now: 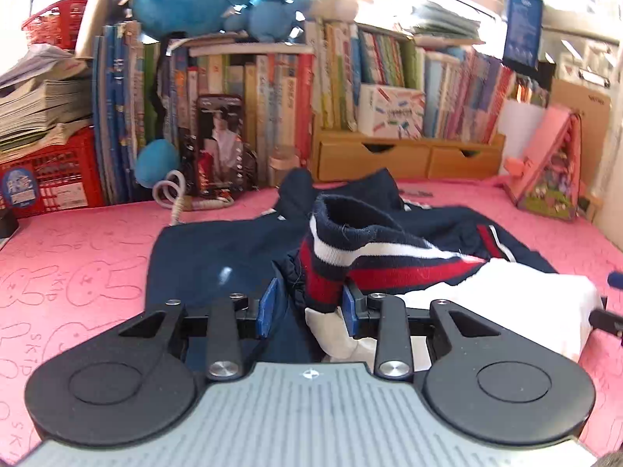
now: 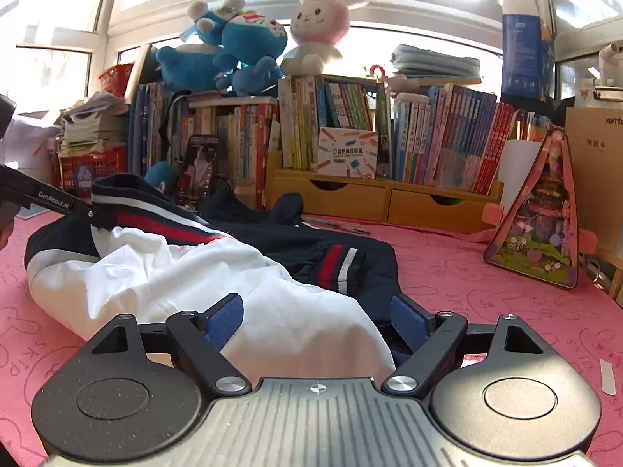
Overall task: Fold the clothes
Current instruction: 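Fold the striped cuff over the jacket body with the left gripper, then grasp the striped waistband hem with the right gripper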
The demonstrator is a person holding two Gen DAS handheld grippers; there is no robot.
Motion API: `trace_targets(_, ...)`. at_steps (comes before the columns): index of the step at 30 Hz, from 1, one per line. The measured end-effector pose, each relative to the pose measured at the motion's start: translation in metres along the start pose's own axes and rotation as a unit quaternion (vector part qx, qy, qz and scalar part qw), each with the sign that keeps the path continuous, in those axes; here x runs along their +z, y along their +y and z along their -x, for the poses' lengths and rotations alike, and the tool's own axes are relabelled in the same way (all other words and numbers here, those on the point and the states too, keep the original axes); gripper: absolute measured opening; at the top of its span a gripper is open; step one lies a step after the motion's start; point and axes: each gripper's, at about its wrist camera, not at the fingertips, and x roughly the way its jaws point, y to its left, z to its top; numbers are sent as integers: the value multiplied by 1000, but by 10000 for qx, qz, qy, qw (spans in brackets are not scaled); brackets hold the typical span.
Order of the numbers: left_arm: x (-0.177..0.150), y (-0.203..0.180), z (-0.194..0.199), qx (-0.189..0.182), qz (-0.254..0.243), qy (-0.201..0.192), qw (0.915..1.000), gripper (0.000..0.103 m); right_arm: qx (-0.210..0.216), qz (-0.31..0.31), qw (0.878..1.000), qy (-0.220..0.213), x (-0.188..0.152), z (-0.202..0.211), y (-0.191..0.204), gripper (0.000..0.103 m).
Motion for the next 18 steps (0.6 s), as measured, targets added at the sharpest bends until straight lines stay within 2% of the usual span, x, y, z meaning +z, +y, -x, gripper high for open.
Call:
trace_targets(3, 7, 15, 5, 781, -68, -144, 9968, 35, 78, -68, 9999, -87, 10, -4, -4, 83)
trace_targets(4, 6, 21, 5, 948, -112, -113, 9954, 35, 83, -97, 9998, -122, 14, -6, -5, 84)
trace_targets(5, 3, 27, 5, 953, -65, -19, 9954, 35, 93, -162, 9997, -148, 19, -9, -7, 84)
trace_targets(8, -13, 43, 7, 514, 178, 309, 9980, 49, 226, -484, 9984, -165, 34, -22, -17, 84)
trace_targets(10, -24, 45, 9, 224, 174, 436, 9986, 71, 271, -608, 9977, -99, 39, -34, -24, 84)
trace_targets(13, -36, 38, 13, -84, -29, 471, 9989, 81, 129, -671, 9975, 164, 40, -56, -28, 84)
trace_targets(15, -41, 30, 11, -249, -217, 548, 9979, 87, 125, -838, 9951, 509, 36, -72, -29, 82)
trace_targets(18, -50, 15, 4, -373, -590, 683, 9952, 90, 418, -1018, 9892, 967, 22, -82, -23, 72)
